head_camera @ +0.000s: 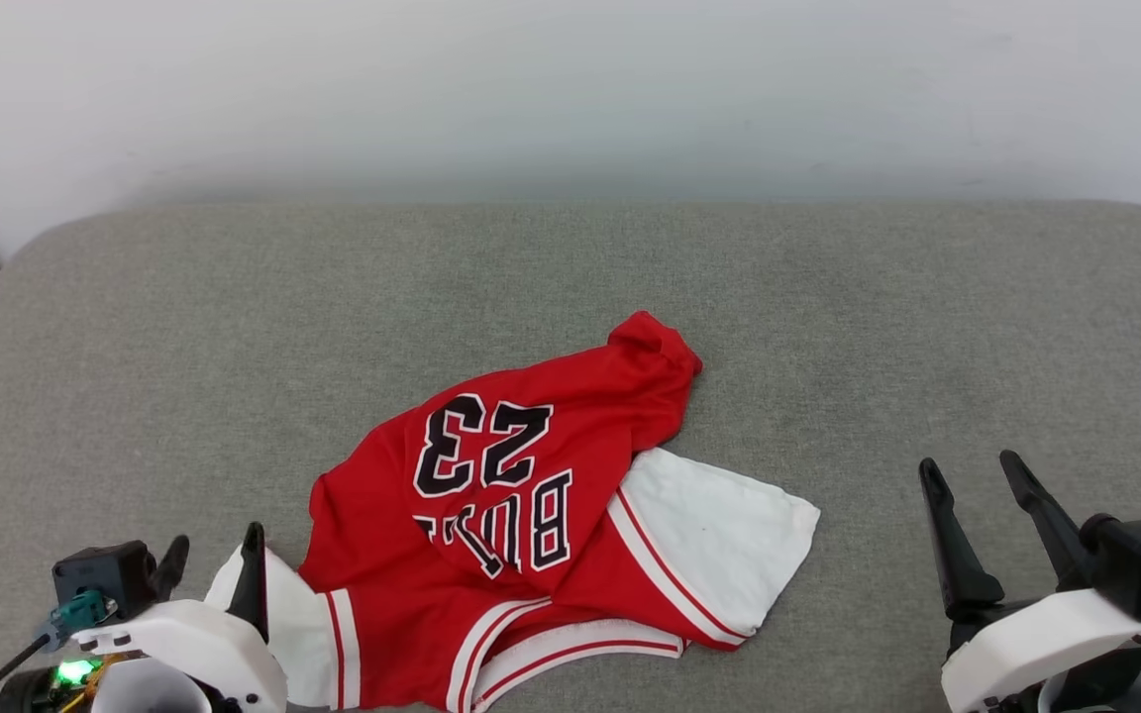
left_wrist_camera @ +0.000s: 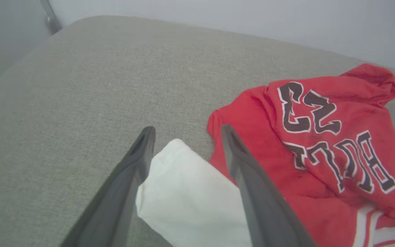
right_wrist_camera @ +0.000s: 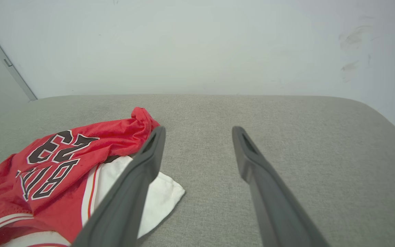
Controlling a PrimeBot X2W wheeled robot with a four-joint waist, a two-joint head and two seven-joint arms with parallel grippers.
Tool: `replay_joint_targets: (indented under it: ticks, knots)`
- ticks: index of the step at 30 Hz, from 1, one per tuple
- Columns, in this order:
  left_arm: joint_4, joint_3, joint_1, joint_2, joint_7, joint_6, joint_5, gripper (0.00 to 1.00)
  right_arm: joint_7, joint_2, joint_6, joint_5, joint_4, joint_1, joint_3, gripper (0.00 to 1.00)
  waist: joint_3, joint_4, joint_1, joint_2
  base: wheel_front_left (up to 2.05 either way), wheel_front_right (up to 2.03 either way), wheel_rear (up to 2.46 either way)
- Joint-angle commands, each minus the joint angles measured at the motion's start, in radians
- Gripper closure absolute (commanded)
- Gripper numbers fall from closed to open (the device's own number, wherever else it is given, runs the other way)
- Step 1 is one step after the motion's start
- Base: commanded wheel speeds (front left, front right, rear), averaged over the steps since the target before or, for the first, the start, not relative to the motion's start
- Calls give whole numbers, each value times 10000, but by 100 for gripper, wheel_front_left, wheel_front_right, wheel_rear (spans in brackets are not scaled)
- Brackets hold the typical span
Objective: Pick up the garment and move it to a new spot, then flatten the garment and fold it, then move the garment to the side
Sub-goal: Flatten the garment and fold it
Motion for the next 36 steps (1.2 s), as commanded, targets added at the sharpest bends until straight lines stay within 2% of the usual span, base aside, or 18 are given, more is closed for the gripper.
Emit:
replay_joint_targets:
  ticks: [1, 5, 10, 16, 20, 23, 30, 36]
  knots:
    - [-65, 27, -129, 39, -151, 53, 131, 0, 14, 17, -7, -56, -53, 115, -12, 0, -75, -22, 0, 0, 0, 0, 0]
    - [-552, -124, -312, 68, -1003, -32, 782, 0, 214, 17, -7, -102, -121, 239, -164, 0, -168, -35, 0, 0, 0, 0, 0]
    - [-1260, -315, -652, 51, -1531, 108, 1457, 0, 786, 17, -7, 20, 10, 249, -447, 0, -32, 58, 0, 0, 0, 0, 0]
    - [-1983, -619, -1057, -32, -1733, 227, 2086, 0, 2983, -239, -7, 449, 808, -232, -662, 0, 381, 354, 0, 0, 0, 0, 0]
    - [-2192, -812, -1318, -155, -1769, 224, 2301, 0, 4754, -775, -5, 1098, 1397, -803, -199, 0, 731, 619, 0, 0, 0, 0, 0]
    - [-2255, -905, -1479, -225, -1792, 197, 2395, 0, 5546, -1147, -7, 1503, 1772, -1434, 316, 0, 1011, 796, 0, 0, 0, 0, 0]
    - [-2045, -1037, -1882, -436, -1905, -21, 2477, 0, 5994, -1542, -7, 1828, 3329, -3021, 1383, 0, 1584, 1105, 0, 0, 0, 0, 0]
    - [-1788, -1099, -2022, -597, -1986, -120, 2408, 0, 6175, -1423, -5, 2100, 5250, -3431, 2112, 0, 1703, 1369, 0, 0, 0, 0, 0]
